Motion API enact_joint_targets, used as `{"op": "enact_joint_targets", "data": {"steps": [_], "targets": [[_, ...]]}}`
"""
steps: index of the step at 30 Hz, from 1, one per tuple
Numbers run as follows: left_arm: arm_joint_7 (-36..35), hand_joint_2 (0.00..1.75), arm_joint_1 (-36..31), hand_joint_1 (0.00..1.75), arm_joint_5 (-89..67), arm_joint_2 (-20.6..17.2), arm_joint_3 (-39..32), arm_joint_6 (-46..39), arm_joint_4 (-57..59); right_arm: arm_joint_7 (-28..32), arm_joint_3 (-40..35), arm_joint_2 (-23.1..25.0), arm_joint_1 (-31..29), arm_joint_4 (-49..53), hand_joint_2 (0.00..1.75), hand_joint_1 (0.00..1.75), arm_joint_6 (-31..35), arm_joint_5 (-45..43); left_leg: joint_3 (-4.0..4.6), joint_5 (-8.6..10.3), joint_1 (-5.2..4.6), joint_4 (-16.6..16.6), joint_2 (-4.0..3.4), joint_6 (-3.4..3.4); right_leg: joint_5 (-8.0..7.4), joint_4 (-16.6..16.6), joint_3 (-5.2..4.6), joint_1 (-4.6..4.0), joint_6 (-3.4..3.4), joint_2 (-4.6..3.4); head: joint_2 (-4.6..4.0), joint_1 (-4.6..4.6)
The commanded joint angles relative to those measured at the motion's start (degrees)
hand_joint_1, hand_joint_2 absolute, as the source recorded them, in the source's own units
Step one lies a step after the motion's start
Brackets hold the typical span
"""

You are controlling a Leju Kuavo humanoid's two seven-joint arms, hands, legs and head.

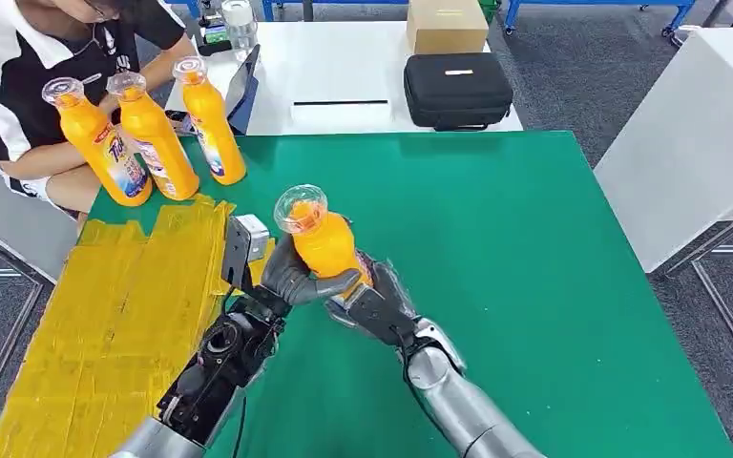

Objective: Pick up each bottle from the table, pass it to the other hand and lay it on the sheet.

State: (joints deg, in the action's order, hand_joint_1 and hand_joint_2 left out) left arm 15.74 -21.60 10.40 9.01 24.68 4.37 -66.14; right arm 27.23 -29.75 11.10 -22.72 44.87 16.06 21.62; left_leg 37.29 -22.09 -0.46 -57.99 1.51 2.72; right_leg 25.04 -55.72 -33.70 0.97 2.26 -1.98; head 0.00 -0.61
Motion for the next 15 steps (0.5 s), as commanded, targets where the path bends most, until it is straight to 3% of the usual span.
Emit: {"op": "enact_joint_targets", "data": {"steps": [1, 6, 7, 8, 10, 15], "targets": [[0.0, 1.75, -2.2, 1.75, 1.1, -0.1, -0.3, -0.7, 2.0, 0.5, -2.3, -0.5, -1.8, -3.0, 1.75, 1.75, 0.1, -0.1, -0.33, -0.17, 0.07, 0.0, -0.10, -0.18, 0.13, 0.0, 0.36, -0.11, -0.11, 0.18, 0.00, 0.02], [0.9, 1.75, -2.3, 1.75, 0.7, -0.1, -0.1, -2.5, 2.2, 1.0, -1.3, -0.6, -1.4, -2.7, 1.75, 1.75, 1.7, -0.9, -0.22, -0.11, 0.05, 0.0, -0.06, -0.13, 0.08, 0.0, 0.25, -0.08, -0.08, 0.14, 0.00, 0.00], [1.2, 1.75, -2.3, 1.75, 0.5, -0.1, -0.1, -3.2, 2.1, 1.2, -0.9, -0.7, -1.1, -2.1, 1.75, 0.26, 2.1, -1.4, -0.32, -0.16, 0.06, 0.0, -0.08, -0.17, 0.13, 0.0, 0.35, -0.10, -0.11, 0.18, 0.00, 0.00], [1.4, 1.75, -2.3, 1.75, 0.1, -0.1, -0.3, -4.0, 2.1, 1.4, -0.6, -0.8, -0.8, -1.2, 1.75, 0.00, 2.4, -1.7, -0.21, -0.10, 0.05, 0.0, -0.03, -0.13, 0.08, 0.0, 0.25, -0.08, -0.08, 0.17, 0.00, 0.00], [2.1, 1.75, -2.2, 1.75, -0.9, -0.4, -0.8, -6.0, 1.8, 1.7, 0.0, -1.4, 0.2, 1.6, 1.75, 0.00, 2.5, -2.6, -0.25, -0.12, 0.05, 0.0, -0.05, -0.14, 0.11, 0.0, 0.28, -0.08, -0.10, 0.18, 0.00, 0.00], [5.9, 1.75, -1.6, 1.75, -16.6, -1.8, -3.1, -21.7, 0.0, 0.8, 3.0, -4.9, 6.2, 16.0, 1.75, 0.00, 1.7, -4.9, -0.15, -0.06, 0.04, 0.0, 0.04, -0.13, 0.09, 0.0, 0.18, -0.06, -0.08, 0.24, 0.00, 0.00]]}}
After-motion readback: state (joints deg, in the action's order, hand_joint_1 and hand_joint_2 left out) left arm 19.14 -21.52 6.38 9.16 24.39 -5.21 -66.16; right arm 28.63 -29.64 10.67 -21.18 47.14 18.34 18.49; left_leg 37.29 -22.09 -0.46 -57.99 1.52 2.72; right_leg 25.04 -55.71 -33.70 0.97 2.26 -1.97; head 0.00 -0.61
